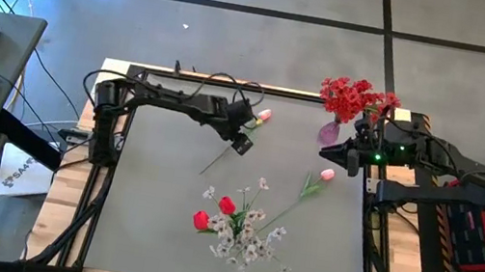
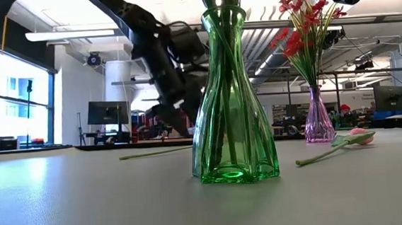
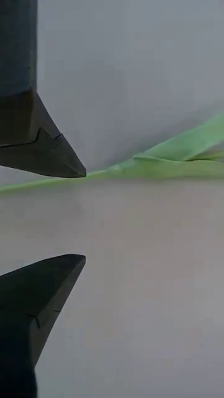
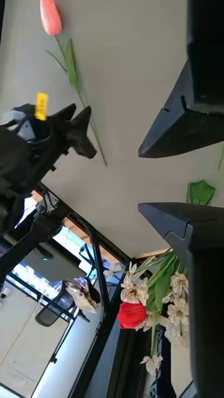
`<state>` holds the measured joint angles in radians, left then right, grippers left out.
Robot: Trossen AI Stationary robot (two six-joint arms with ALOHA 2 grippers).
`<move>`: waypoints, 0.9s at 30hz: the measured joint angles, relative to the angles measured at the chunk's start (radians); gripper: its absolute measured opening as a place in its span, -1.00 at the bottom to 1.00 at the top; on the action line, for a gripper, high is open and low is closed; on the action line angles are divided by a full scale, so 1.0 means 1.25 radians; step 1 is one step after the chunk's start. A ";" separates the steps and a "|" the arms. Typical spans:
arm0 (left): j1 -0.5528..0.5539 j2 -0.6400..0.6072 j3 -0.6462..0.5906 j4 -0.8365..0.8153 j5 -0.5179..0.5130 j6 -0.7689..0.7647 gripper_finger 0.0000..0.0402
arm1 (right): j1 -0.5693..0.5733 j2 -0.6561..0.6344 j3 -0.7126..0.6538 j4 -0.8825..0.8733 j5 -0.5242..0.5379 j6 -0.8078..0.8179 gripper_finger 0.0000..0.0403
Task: Sort flowers into vase by color
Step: Put the top pink flower into the violet vase
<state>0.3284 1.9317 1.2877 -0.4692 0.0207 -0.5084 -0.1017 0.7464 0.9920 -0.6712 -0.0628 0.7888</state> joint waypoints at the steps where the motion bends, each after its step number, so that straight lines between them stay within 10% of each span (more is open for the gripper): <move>1: -0.003 0.007 0.000 -0.001 -0.002 -0.009 0.00 | 0.000 0.000 0.000 0.000 0.000 0.000 -0.43; 12: -0.012 0.028 0.001 0.003 -0.149 -0.003 -0.01 | 0.000 0.000 0.000 0.001 0.002 -0.002 -0.43; 27: -0.039 0.102 0.004 0.019 -0.152 0.019 -0.24 | 0.000 0.000 0.000 -0.001 0.006 -0.002 -0.43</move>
<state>0.2790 2.0592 1.2925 -0.4458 -0.1699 -0.4849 -0.1017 0.7464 0.9920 -0.6724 -0.0560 0.7859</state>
